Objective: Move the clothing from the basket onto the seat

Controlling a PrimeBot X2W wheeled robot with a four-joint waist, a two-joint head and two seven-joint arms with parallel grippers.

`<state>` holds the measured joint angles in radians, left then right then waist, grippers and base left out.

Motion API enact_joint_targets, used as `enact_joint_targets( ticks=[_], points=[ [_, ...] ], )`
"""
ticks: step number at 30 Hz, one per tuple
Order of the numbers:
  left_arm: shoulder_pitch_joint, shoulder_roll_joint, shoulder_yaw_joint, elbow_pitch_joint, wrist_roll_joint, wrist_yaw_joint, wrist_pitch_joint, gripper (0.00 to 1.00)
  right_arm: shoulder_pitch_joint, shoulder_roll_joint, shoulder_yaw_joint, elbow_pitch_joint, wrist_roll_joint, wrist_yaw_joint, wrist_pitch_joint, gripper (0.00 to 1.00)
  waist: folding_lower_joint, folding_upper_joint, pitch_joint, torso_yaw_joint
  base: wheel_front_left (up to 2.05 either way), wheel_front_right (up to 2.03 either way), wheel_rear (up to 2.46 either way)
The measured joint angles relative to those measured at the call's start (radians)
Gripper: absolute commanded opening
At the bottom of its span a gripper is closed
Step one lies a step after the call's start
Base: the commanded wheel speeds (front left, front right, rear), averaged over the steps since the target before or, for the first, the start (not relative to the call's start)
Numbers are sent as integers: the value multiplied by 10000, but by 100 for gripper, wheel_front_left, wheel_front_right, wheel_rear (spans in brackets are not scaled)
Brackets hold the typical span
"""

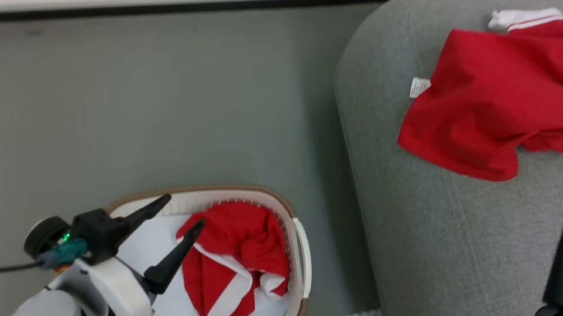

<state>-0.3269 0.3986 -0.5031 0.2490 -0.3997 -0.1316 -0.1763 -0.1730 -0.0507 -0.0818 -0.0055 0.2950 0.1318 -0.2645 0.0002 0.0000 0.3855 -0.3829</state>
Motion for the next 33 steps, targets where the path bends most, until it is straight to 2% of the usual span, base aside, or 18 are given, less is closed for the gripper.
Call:
enact_joint_targets(
  ticks=[13, 26, 33],
  points=[
    [-2289, 1202, -2451, 1751, -56, 0, 729, 100, -1360, 2, -359, -947, 777, 0, 0, 100, 1, 0, 2380, -209, 0, 0, 0],
    [-4172, 1452, -3753, 3471, 368, 0, 993, 100, -1765, 2, 12, -1618, 1252, 2, 0, 100, 1, 0, 3887, -859, 0, 0, 0],
    [-5071, 1521, -4324, 4217, 1243, 107, 1392, 100, -1722, 4, 188, -1879, 1417, 0, 0, 100, 0, 0, 4339, -1208, 0, 0, 0]
  ],
)
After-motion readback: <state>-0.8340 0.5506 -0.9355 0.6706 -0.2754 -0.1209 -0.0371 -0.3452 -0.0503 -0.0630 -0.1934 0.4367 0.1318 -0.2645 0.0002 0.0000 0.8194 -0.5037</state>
